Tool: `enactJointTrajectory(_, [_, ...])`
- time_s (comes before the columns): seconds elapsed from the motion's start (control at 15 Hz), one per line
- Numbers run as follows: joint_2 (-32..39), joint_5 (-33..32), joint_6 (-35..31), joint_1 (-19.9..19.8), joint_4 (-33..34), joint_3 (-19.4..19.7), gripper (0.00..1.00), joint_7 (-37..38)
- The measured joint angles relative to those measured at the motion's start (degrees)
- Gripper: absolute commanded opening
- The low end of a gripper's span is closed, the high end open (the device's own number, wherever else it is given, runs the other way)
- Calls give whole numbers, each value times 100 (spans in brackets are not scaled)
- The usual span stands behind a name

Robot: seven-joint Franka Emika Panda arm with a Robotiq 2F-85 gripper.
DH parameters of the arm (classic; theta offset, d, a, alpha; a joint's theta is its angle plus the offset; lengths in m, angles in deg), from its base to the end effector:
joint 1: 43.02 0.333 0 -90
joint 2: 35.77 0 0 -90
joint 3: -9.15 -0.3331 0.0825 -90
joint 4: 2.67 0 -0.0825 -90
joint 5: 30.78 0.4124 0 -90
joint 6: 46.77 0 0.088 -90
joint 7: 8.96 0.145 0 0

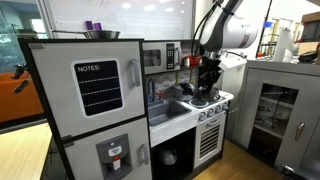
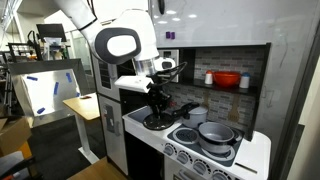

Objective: Take the lid on the stove and put it on the pot

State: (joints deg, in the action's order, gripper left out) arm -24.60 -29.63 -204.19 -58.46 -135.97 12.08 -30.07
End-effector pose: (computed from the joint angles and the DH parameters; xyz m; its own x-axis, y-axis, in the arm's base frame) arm 0.5412 -0.1807 0.2347 0.9769 0.0399 0.2100 0.0237 -0.9966 0.0792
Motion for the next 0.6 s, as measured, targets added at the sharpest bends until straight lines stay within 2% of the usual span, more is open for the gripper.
enactJointTrajectory(0.6, [-142,-60,-77,60,305,299,8,72])
